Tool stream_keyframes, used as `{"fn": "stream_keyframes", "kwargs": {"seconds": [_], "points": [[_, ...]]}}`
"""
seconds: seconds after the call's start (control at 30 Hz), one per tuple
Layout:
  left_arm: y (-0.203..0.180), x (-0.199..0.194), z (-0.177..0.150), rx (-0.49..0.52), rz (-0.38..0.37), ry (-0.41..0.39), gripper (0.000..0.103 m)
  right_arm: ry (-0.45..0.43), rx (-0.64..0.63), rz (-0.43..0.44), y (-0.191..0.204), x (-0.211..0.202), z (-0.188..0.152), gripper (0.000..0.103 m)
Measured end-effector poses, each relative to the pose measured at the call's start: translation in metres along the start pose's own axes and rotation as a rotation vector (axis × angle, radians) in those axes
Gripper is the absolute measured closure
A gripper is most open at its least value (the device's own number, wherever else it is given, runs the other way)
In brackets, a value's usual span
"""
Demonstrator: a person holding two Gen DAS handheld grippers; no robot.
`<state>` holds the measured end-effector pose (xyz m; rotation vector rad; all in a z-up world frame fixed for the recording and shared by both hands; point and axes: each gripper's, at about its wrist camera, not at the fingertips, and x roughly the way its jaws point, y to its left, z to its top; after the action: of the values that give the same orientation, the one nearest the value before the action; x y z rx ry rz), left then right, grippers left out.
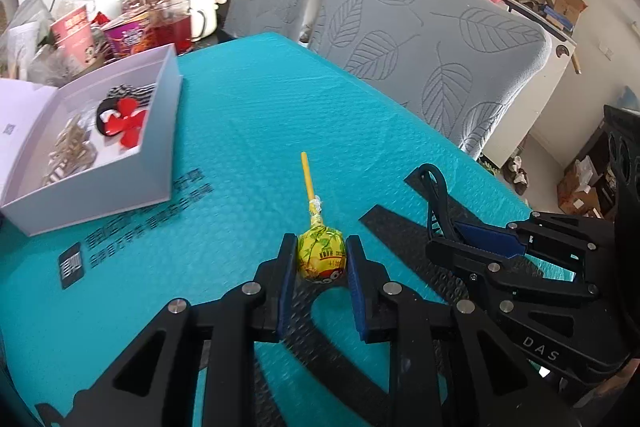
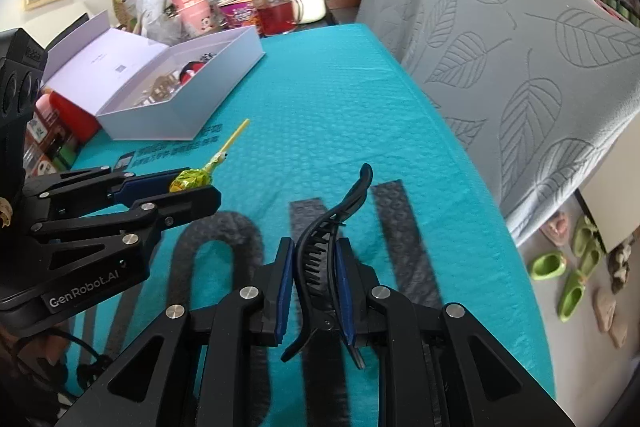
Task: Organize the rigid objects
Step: 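Lift and carry the lollipop and claw clip with both grippers toward the white box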
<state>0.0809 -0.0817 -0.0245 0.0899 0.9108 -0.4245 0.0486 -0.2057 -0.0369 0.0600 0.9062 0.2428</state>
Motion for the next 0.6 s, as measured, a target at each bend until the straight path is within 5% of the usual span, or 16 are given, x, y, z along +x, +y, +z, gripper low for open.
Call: {"fn": "stream_keyframes", "kwargs": {"seconds": [0.6], "points": [[0.064,-0.068,-0.05,-0.158,0.13,-0.07,0.079,0.013,-0.198,0.137,0.096,0.005,0.001,0.083]]}}
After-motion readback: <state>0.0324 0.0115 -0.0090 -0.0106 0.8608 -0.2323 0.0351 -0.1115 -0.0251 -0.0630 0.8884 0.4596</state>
